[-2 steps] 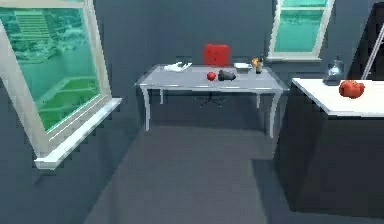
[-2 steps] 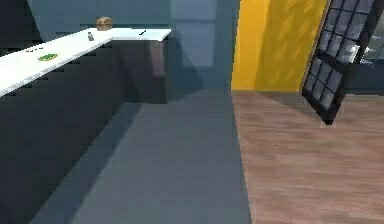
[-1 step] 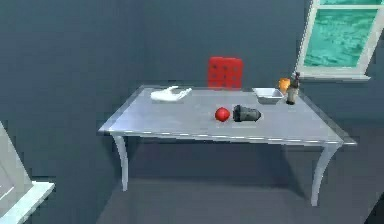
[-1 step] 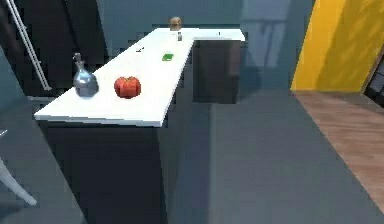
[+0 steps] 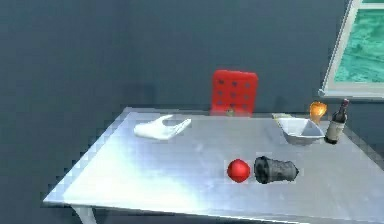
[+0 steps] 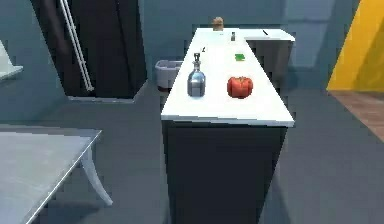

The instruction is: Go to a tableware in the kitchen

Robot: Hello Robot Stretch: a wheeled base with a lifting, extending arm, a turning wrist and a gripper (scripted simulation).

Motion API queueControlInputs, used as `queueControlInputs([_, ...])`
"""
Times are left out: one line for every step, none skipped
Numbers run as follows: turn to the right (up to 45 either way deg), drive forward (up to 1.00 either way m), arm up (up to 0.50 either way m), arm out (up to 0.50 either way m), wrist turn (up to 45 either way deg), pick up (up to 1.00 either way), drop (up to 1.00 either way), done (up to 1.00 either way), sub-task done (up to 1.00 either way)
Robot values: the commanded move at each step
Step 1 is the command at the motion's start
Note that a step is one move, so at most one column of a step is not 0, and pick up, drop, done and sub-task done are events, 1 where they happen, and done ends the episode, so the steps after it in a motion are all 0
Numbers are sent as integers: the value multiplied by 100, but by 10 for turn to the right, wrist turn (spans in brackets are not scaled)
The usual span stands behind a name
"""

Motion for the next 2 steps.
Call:
queueControlInputs([300,0,0,0,0,0,0,0,0])
queueControlInputs([0,0,0,0,0,0,0,100,0])
